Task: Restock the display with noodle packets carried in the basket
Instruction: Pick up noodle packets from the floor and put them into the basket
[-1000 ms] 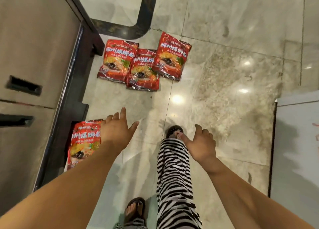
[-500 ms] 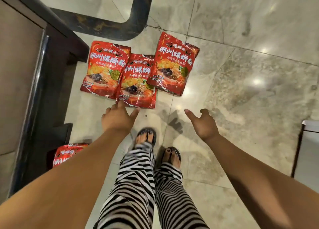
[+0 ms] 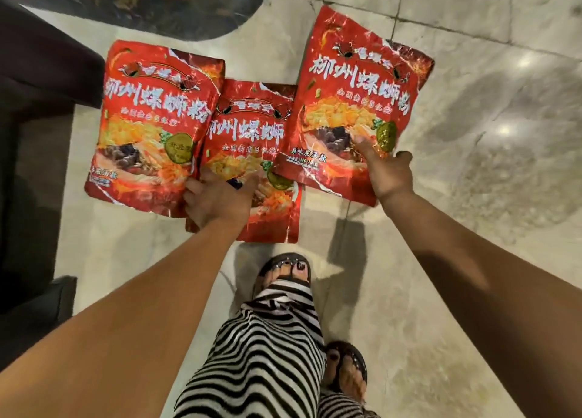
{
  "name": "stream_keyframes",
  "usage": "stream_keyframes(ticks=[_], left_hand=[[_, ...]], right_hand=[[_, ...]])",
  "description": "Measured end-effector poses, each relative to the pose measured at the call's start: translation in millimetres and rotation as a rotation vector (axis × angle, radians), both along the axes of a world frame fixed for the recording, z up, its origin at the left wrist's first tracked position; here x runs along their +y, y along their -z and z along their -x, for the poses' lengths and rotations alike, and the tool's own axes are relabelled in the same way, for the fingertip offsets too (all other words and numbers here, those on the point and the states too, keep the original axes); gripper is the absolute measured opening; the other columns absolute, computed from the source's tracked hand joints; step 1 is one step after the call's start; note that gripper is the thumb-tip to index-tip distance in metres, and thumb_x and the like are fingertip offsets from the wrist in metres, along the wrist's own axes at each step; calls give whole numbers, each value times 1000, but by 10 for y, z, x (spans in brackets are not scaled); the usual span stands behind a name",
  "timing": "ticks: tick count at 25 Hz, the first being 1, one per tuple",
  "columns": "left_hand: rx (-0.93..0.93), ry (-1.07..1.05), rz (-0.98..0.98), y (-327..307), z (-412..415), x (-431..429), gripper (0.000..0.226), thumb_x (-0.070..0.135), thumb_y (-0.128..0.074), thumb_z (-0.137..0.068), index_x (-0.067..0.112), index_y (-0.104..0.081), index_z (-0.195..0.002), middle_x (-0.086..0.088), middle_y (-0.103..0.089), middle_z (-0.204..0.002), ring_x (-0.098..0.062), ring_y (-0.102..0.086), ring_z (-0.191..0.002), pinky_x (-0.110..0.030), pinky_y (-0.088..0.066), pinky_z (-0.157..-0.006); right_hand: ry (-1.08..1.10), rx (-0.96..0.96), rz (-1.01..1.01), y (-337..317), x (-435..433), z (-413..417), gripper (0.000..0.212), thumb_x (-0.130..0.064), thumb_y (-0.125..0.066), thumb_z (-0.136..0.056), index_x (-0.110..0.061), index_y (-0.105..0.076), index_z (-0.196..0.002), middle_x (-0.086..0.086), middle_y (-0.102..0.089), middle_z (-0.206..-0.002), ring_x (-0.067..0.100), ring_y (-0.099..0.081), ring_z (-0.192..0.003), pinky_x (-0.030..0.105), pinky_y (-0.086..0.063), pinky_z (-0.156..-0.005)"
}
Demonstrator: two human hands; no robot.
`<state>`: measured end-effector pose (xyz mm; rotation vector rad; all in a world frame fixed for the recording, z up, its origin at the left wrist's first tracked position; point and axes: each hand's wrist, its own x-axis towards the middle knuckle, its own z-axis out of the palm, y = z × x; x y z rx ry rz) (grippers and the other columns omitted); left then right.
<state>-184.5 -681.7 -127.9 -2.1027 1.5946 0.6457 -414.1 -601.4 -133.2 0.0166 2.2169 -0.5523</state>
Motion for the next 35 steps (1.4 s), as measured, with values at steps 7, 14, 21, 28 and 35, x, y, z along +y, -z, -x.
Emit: stream_keyframes(ticks=[7, 14, 21, 28, 35], left_hand=[[53, -163, 103, 207, 150, 38, 129, 88, -59, -61, 9, -14, -152, -20, -25, -148, -42, -28, -134, -54, -28, -108], [256, -233, 124, 159, 172, -54, 104, 73, -74, -62, 6, -37, -131, -15, -59, -127, -36, -58, -115, -41, -46, -89], [529, -597, -106, -596, 163, 82, 56, 37, -89, -67, 3, -63, -102, -5, -73, -94, -20, -69, -75, -29, -56, -76], [673, -427, -299, -2181, -45, 609, 32, 22, -90, -66, 9, -65, -81, -13, -74, -95, -26, -70, -76, -39, -59, -85], [594, -282, -330, -3433, -134, 1251, 34, 27, -88, -69, 2, -67, -79, -20, -72, -86, -23, -68, -59, -41, -62, -65]], right_hand=[[89, 150, 54, 322, -112, -108, 104, -64, -84, -55, -11, -38, -131, 10, -56, -131, 30, -54, -122, 40, -46, -102], [311, -19, 333, 183, -114, -95, 84, -43, -95, -47, -8, -61, -116, 1, -70, -106, 16, -70, -91, 32, -58, -82], [588, -435, 340, -603, 411, -52, 49, -10, -88, -65, -6, -69, -110, 14, -74, -98, 31, -74, -81, 48, -59, -77], [676, -463, 348, -2038, 1610, -103, 34, -6, -82, -72, -4, -70, -105, 16, -74, -101, 32, -74, -82, 47, -60, -73], [779, -363, 345, -3360, 2950, -358, 41, -8, -84, -70, -8, -69, -107, 10, -76, -95, 27, -74, -79, 39, -60, -69]])
